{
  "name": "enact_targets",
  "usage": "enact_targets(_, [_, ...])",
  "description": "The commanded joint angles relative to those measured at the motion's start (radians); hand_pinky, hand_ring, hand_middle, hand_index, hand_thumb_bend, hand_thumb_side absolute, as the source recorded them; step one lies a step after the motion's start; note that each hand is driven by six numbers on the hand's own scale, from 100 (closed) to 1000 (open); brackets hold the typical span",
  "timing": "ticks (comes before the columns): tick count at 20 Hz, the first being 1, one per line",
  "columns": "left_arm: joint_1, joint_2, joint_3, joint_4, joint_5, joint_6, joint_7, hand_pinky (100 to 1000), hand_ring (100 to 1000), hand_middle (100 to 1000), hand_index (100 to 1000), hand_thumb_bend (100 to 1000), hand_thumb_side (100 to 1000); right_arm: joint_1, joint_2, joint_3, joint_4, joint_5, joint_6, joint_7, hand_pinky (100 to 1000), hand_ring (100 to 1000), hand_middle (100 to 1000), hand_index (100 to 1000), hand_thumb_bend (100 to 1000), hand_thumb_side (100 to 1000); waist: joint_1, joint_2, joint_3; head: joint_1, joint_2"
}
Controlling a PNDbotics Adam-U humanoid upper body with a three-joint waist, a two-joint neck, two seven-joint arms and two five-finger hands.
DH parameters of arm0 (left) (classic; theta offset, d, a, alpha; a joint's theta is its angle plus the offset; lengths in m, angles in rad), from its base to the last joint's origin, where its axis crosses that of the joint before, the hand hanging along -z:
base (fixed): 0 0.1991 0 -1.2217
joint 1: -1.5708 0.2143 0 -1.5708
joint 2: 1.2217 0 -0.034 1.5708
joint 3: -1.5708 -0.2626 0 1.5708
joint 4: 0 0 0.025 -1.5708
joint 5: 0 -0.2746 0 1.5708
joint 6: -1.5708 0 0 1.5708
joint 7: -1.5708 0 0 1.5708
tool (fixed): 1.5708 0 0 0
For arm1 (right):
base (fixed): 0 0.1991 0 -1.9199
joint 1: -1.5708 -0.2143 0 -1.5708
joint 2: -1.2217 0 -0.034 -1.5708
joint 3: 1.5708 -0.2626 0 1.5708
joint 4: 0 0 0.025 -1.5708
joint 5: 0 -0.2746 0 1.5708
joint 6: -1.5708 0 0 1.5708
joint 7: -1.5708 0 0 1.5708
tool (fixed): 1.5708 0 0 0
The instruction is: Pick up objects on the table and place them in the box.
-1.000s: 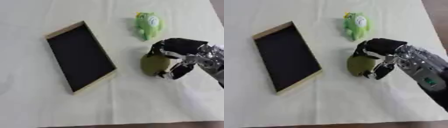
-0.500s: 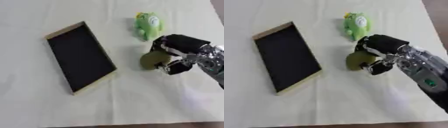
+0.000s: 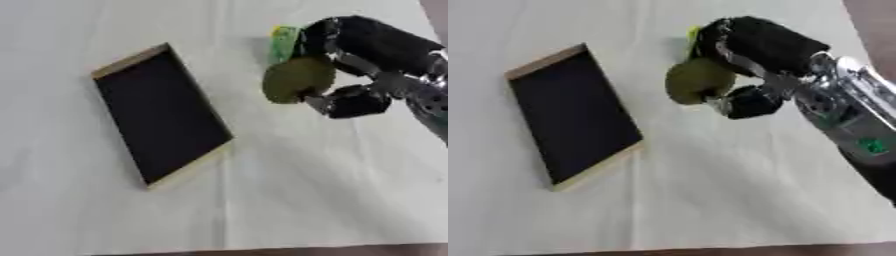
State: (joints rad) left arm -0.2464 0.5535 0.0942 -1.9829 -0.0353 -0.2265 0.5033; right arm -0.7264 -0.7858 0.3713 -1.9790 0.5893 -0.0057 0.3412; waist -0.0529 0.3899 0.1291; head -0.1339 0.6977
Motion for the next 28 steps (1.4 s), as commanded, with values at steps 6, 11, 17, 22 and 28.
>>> enact_targets(6, [-0.007, 0.022, -0.005, -0.017, 0.01, -0.003, -0.014, 728, 805, 824, 855, 532, 684, -0.164, 0.175, 0.061, -0.021, 0.06, 0.023, 0.12, 838, 655, 594, 653, 100, 100, -0.008, -0.028, 0.007, -0.003, 0.0])
enact_targets(11, [-0.013, 0.021, -0.01, -0.017, 0.014, -0.002, -0.021, 728, 805, 823, 854, 530, 684, -0.211, 0.276, 0.104, 0.051, 0.099, 0.038, 0.154, 839, 651, 595, 655, 100, 100, -0.018, -0.027, 0.015, -0.006, -0.007])
enact_targets(17, [-0.022, 0.018, -0.013, -0.017, 0.02, -0.004, -0.027, 727, 805, 823, 853, 527, 684, -0.237, 0.378, 0.151, 0.202, 0.146, 0.014, 0.16, 839, 651, 596, 656, 100, 100, -0.024, -0.024, 0.029, -0.016, -0.01])
enact_targets(22, [-0.024, 0.014, -0.014, -0.017, 0.022, -0.004, -0.028, 727, 805, 823, 853, 526, 685, -0.217, 0.426, 0.178, 0.348, 0.186, -0.013, 0.148, 839, 654, 598, 658, 100, 100, -0.029, -0.02, 0.037, -0.022, -0.014])
enact_targets(28, [-0.023, 0.011, -0.013, -0.017, 0.022, -0.005, -0.027, 726, 805, 823, 852, 524, 684, -0.201, 0.45, 0.205, 0.441, 0.217, -0.068, 0.15, 853, 708, 650, 712, 100, 100, -0.029, -0.017, 0.041, -0.022, -0.014])
